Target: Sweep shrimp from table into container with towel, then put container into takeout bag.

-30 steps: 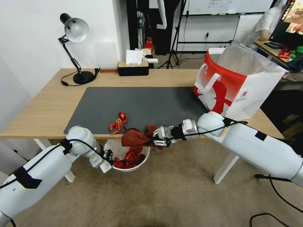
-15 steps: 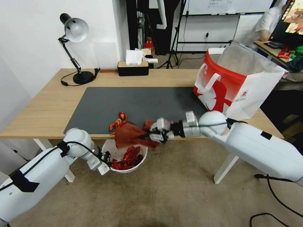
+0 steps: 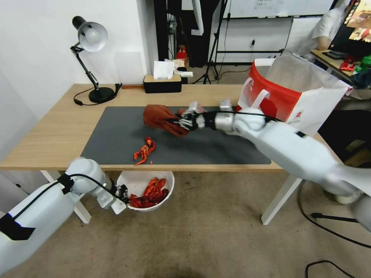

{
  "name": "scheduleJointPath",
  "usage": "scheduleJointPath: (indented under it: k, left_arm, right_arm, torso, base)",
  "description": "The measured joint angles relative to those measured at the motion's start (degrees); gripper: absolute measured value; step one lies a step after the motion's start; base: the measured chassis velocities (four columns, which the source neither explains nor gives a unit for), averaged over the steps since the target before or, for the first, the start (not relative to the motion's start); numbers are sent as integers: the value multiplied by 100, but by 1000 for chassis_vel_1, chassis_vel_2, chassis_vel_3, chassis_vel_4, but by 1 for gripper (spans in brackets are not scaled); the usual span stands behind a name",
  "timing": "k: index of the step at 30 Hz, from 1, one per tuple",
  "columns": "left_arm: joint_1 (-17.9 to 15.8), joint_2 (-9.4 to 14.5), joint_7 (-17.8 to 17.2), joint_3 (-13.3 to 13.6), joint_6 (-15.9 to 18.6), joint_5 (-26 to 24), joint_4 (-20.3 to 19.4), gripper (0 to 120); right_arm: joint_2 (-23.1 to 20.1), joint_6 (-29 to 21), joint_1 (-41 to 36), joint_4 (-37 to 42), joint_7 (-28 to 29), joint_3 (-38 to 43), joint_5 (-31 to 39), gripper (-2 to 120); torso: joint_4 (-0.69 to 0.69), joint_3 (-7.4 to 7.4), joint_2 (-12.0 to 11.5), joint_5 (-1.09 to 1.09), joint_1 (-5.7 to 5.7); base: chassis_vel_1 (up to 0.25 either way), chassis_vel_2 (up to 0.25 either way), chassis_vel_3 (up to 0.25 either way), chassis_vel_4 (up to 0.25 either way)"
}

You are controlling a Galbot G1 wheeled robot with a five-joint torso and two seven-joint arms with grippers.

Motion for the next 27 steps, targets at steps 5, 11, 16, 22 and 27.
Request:
scheduleJointPath:
  k: [5, 11, 16, 22, 27]
  left_arm:
    - [175, 142, -29, -157, -6, -97, 15, 0]
    - [203, 172, -40, -174, -9, -148, 22, 0]
    - [163, 155, -44, -139, -10, -154, 26, 0]
    - [46, 140, -40, -42, -7, -161, 36, 0]
    - [-7, 151, -33, -23, 5, -185, 37, 0]
  right_arm:
    - [713, 156, 14, -965, -80, -78, -831, 6]
    - [940, 367, -22, -1149, -401, -202, -910, 6]
    - [767, 447, -75, -949, -732, -306, -808, 6]
    - [571, 450, -126, -593, -978, -473, -670, 6]
    - [482, 450, -135, -380, -1123, -598, -602, 6]
  torso:
    - [-6, 0, -1, 0, 0]
    - [-3, -1, -1, 1, -1]
    - [-6, -2, 0, 2, -2]
    - [-7, -3, 2, 3, -2]
    - [-6, -3, 2, 4, -3]
  base:
    - [0, 0, 0, 0]
    - [0, 0, 0, 0]
    - [0, 0, 0, 0]
    - [0, 0, 0, 0]
    - [0, 0, 0, 0]
